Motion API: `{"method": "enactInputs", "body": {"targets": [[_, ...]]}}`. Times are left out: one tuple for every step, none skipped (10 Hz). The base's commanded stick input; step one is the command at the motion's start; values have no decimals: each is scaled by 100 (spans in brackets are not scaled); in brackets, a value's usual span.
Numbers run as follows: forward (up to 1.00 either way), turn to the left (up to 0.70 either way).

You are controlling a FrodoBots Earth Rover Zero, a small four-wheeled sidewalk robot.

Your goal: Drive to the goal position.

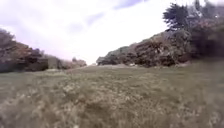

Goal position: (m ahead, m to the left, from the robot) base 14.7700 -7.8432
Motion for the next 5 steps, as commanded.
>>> {"method": "enactInputs", "body": {"targets": [[100,0],[100,0],[100,0],[100,0],[100,-1]]}}
